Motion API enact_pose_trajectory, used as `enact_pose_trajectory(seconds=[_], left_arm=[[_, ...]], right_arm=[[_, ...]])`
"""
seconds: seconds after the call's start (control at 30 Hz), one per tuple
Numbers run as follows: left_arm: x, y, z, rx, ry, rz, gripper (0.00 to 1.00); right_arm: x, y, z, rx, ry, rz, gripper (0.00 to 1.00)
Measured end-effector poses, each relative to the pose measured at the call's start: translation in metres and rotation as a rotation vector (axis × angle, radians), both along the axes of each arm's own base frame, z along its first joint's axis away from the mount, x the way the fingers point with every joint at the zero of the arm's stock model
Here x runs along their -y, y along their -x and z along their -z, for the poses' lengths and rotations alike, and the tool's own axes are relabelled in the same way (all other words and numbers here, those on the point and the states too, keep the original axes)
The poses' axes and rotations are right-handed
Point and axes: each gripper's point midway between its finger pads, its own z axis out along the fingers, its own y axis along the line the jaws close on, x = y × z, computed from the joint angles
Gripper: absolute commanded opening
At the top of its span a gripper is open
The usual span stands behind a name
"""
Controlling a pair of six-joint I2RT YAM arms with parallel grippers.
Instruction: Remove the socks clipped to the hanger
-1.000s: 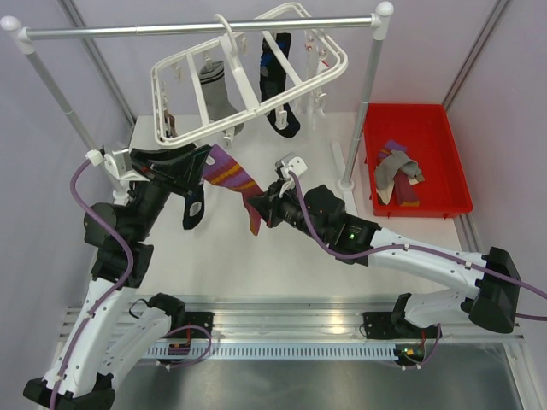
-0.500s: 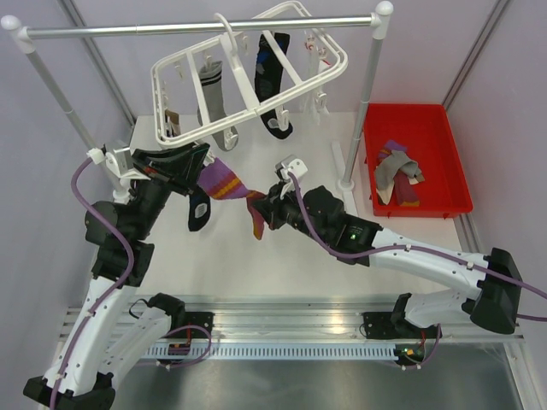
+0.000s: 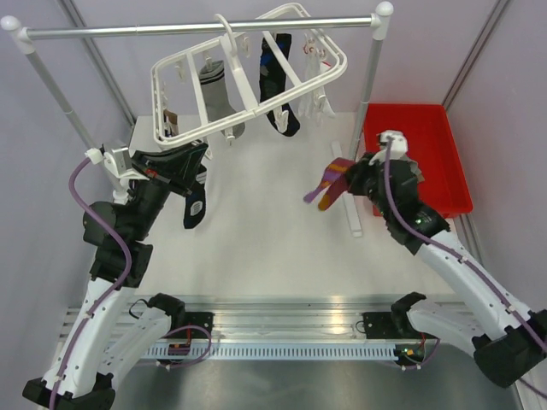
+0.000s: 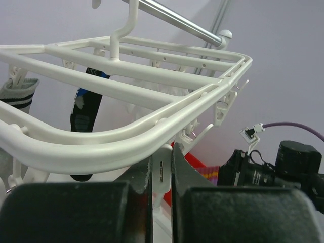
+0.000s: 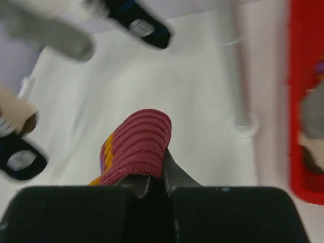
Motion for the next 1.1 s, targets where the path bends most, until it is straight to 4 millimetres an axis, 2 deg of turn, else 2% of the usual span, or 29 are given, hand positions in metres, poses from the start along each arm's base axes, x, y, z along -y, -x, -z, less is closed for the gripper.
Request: enact_pose_trajectory(seconds=[0.07,0.17,0.27,0.37,0.43,0.53,0.57,0.63,0.8,0.9,1.0,1.1], left_arm=[[0.000,0.000,0.001,-0.003,-0.001,0.000,0.02],[0.000,0.000,0.001,-0.004,-0.001,0.000,0.02],[0.000,0.000,0.001,-0.004,-0.001,0.000,0.02],[0.000,0.000,0.001,-0.005,-0.001,0.000,0.02],[0.000,0.000,0.002,-0.007,-0.003,0.000,0.02],[0.000,-0.001,0.002,-0.008,-0.003,0.001,0.02],[0.000,-0.001,0.002,-0.008,-0.003,0.000,0.02],[0.000,-0.001,0.002,-0.009,-0.003,0.001,0.02],[0.000,-0.001,0.002,-0.009,-0.003,0.001,0.02],[0.000,-0.001,0.002,-0.010,-0.003,0.001,0.02],[0.001,-0.001,0.003,-0.012,-0.003,0.001,0.02],[0.001,-0.002,0.004,-0.018,-0.005,0.002,0.02]], right_arm=[[0.053,-0.020,0.003,-0.028,-0.012,0.147,0.01],[0.109,-0.045,0.006,-0.072,-0.056,0.276,0.01],[0.147,-0.074,0.015,-0.117,-0.089,0.359,0.01],[0.172,-0.102,0.027,-0.168,-0.112,0.407,0.01],[0.190,-0.122,0.030,-0.189,-0.127,0.442,0.06],[0.212,-0.152,0.021,-0.177,-0.161,0.488,0.56],[0.219,-0.161,0.017,-0.169,-0.171,0.503,0.89],[0.228,-0.174,0.013,-0.159,-0.174,0.519,0.94],[0.220,-0.181,0.012,-0.158,-0.181,0.487,0.98],[0.206,-0.172,0.012,-0.146,-0.165,0.454,0.98],[0.168,-0.142,0.018,-0.138,-0.139,0.380,0.98],[0.103,-0.100,0.015,-0.088,-0.119,0.243,0.98]])
